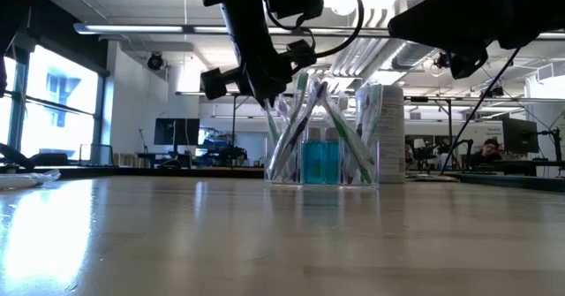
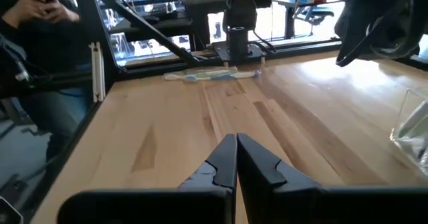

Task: Pick & Place toothbrushing station
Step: Put the bottom green toothbrush into the transparent organizer

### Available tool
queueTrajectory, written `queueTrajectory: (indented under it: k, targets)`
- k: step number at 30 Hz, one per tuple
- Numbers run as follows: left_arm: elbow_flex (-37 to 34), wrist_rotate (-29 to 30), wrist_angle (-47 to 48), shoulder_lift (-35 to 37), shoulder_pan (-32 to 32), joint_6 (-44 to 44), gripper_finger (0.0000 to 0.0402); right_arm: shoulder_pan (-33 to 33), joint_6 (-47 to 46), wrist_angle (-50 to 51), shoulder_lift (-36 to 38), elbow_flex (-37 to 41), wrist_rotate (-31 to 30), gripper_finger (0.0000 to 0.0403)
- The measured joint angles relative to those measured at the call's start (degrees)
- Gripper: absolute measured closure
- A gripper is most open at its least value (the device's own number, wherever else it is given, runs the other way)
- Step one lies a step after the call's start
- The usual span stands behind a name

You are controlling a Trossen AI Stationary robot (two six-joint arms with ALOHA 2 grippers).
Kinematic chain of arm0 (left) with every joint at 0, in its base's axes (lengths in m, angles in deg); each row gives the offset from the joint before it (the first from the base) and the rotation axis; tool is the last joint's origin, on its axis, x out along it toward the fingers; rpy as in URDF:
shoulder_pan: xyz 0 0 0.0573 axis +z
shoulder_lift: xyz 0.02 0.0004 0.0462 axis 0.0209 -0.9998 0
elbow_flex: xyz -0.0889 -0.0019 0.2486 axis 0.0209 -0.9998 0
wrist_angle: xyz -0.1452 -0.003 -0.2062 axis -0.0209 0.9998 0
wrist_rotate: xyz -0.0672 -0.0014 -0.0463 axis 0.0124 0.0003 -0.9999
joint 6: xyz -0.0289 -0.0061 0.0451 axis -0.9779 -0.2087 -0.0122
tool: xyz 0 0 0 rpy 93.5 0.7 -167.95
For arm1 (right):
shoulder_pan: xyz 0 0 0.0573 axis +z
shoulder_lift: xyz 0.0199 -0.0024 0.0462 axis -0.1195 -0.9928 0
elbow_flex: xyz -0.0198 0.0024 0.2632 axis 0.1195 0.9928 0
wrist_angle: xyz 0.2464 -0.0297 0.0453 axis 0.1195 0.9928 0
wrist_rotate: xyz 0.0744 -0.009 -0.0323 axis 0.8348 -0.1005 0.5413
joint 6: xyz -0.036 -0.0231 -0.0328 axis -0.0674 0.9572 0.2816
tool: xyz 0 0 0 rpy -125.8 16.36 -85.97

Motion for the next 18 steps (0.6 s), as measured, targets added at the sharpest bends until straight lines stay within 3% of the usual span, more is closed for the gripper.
queueTrajectory:
  k: [13, 18]
  targets:
    - [0.00, 0.24, -6.05, 0.01, -0.16, -0.67, 0.0278, -0.63, 11.47, 1.48, 0.00, 0.00, 0.37, 0.0400]
    - [0.00, 1.97, -10.34, 0.01, -0.76, -1.83, 0.0256, -2.78, 13.70, 2.12, 0.00, 0.00, 5.11, 0.0400]
